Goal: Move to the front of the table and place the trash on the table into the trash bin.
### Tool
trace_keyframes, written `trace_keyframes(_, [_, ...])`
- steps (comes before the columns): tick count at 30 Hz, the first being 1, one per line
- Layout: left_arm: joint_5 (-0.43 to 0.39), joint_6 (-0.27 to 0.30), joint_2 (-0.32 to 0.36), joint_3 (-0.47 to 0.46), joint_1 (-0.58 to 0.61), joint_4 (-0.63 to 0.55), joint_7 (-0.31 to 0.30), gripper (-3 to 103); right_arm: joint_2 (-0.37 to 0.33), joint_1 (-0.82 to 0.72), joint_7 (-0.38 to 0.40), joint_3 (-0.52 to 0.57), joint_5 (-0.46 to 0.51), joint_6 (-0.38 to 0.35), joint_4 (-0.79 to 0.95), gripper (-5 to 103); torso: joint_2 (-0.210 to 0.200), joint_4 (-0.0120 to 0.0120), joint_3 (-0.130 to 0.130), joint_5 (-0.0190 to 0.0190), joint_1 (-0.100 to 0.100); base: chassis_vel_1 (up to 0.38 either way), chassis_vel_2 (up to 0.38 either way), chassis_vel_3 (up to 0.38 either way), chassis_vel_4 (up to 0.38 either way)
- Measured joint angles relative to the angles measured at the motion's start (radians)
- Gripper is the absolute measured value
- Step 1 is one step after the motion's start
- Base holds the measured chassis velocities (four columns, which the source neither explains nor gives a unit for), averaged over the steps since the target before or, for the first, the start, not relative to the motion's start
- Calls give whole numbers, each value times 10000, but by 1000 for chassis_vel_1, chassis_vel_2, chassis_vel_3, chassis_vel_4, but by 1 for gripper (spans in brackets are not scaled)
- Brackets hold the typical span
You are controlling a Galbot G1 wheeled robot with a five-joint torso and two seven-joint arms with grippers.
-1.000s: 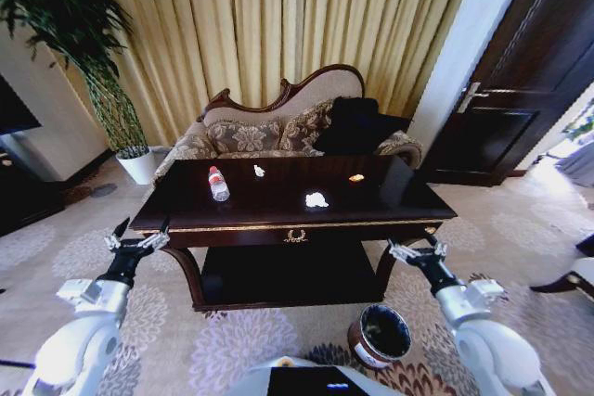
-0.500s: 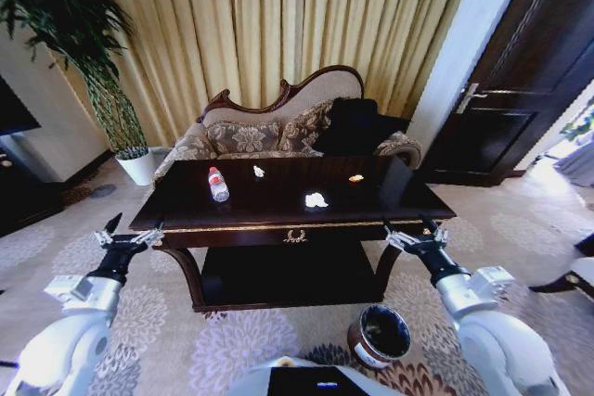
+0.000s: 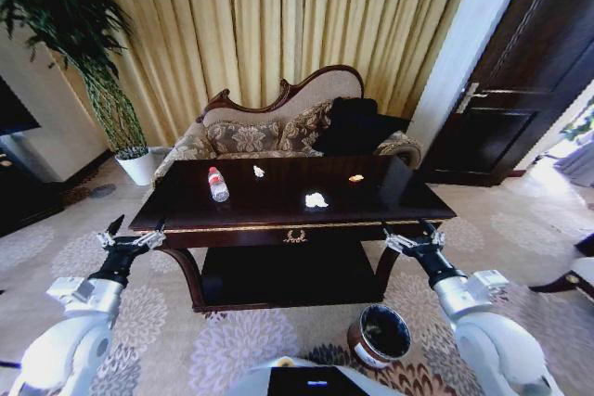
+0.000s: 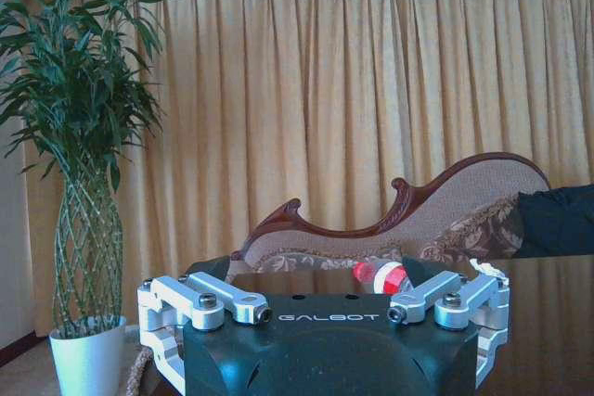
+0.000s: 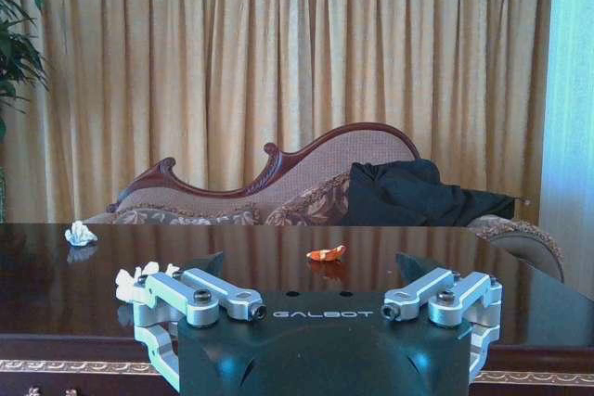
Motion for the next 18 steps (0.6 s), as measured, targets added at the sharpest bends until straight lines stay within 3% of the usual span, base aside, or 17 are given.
trace_keyframes(18, [14, -25, -182, 11, 25, 118, 48, 100, -136, 48, -160, -32, -39, -18, -144, 100, -1, 0, 0, 0, 0, 0, 0, 0, 0])
